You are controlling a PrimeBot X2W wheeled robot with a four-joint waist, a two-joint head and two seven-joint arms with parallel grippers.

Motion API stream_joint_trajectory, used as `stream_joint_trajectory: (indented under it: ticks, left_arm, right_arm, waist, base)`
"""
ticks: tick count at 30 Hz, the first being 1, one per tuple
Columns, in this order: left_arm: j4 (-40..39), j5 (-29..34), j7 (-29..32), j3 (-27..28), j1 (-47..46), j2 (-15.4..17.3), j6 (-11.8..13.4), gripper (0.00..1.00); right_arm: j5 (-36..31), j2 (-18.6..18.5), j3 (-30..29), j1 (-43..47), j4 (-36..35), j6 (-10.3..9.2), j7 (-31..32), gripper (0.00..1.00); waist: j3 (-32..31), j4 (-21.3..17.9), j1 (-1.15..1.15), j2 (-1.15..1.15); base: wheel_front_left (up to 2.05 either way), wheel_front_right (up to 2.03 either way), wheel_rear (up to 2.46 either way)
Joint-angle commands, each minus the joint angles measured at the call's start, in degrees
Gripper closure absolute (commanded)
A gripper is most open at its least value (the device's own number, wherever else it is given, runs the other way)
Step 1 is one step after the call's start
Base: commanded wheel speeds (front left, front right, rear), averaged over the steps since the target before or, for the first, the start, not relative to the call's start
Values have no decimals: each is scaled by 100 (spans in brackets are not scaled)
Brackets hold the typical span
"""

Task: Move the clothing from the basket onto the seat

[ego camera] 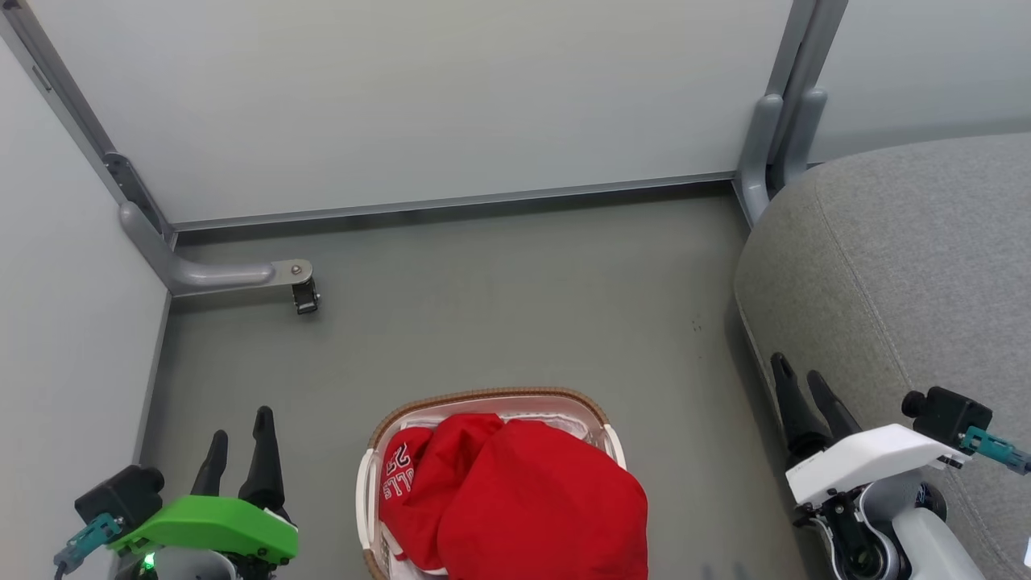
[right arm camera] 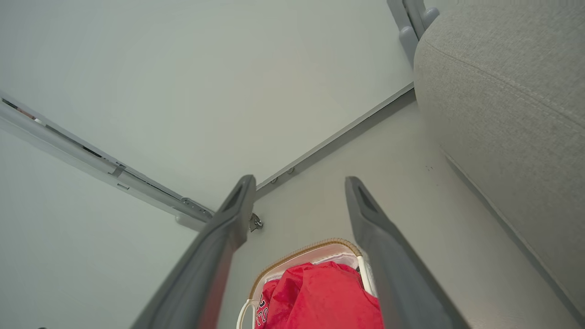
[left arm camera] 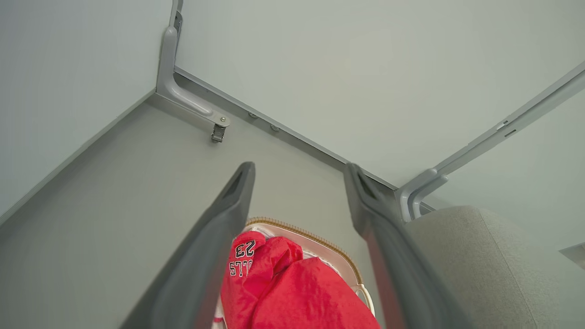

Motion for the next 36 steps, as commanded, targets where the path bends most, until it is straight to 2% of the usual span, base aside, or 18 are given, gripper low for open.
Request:
stream_joint_trajectory:
  ticks: [1, 19, 36]
  left_arm:
    - [-55, 213, -54, -35, -130, 73, 42, 0]
    - [37, 1305, -351, -131, -194, 127, 299, 0]
    - [77, 2261, -585, -149, -200, 145, 282, 0]
  right_arm:
    - [-211, -41, 37, -170, -40, 2, -71, 0]
    - [-1565, -65, 151, -306, 132, 2, -370, 0]
    - [-2611, -16, 126, -415, 257, 2, -605, 0]
  waist:
    - [4, 3, 0, 0]
    - [44, 37, 0, 0]
    - [45, 59, 0, 0]
  base:
    - [0, 0, 0]
    - [0, 0, 0]
    - [0, 0, 0]
